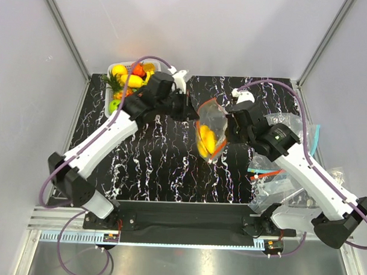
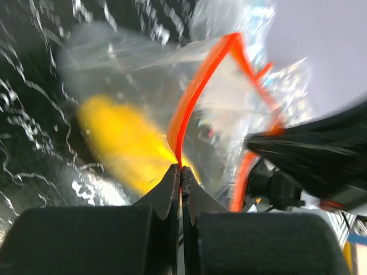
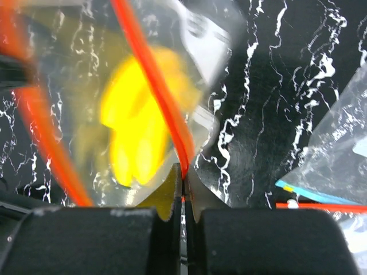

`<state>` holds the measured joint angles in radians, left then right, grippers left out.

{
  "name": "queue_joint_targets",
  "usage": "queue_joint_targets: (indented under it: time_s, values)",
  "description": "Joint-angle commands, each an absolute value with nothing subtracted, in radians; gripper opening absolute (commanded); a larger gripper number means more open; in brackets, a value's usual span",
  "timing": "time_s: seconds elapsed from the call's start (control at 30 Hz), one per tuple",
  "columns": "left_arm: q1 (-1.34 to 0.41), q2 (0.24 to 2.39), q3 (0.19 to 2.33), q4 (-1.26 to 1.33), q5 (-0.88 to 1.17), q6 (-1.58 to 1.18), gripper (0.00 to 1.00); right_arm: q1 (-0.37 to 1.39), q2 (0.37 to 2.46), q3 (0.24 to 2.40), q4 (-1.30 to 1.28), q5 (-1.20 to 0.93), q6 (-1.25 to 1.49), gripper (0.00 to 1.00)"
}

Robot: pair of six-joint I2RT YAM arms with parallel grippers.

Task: Place the food in the zip-top bag and seal the zipper
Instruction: Adjust the zipper food storage bag at the center of the board.

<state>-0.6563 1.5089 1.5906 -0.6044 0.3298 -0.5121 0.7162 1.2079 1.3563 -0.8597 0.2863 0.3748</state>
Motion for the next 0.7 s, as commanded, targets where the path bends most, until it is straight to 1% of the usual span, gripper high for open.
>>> queue_joint_targets:
  time_s: [0.0, 0.13, 0.17, 0.27, 0.37, 0.4, 0.47, 0.5, 0.57, 0.6, 0.67]
  values:
    - [-0.65, 1.551, 1.621, -0.63, 0.422, -0.491, 0.0, 0.71, 1.16, 1.436, -0.893, 0.295, 0.385, 0.0]
    - [-0.647, 1.552, 1.608, -0.644, 0.396, -0.485, 0.0, 0.71, 1.167, 1.471, -0.923, 0.29, 0.374, 0.0]
    - [-0.646, 1.548, 1.592, -0.631, 0.39, -0.492, 0.04, 0.71, 1.172, 1.462, -0.922, 0.298, 0.376, 0.0]
    - [-0.64, 1.543, 1.533, -0.589, 0.385, -0.497, 0.09, 0.71, 1.183, 1.413, -0.899, 0.302, 0.382, 0.0]
    - [-0.627, 1.581, 1.505, -0.572, 0.382, -0.492, 0.15, 0.71, 1.187, 1.352, -0.839, 0.264, 0.396, 0.0]
    - [-0.617, 1.594, 1.506, -0.574, 0.385, -0.491, 0.24, 0.71, 1.19, 1.333, -0.816, 0.252, 0.402, 0.0]
    - [-0.597, 1.612, 1.516, -0.574, 0.425, -0.48, 0.34, 0.71, 1.212, 1.33, -0.802, 0.227, 0.399, 0.0]
    - [-0.589, 1.608, 1.513, -0.574, 0.429, -0.48, 0.43, 0.71, 1.221, 1.333, -0.798, 0.224, 0.397, 0.0]
    - [-0.562, 1.576, 1.511, -0.577, 0.39, -0.474, 0.54, 0.71, 1.239, 1.335, -0.793, 0.222, 0.399, 0.0]
    - [-0.554, 1.559, 1.512, -0.584, 0.367, -0.472, 0.7, 0.71, 1.242, 1.333, -0.785, 0.218, 0.397, 0.0]
    - [-0.526, 1.514, 1.511, -0.607, 0.315, -0.459, 0.78, 0.71, 1.246, 1.335, -0.779, 0.216, 0.393, 0.0]
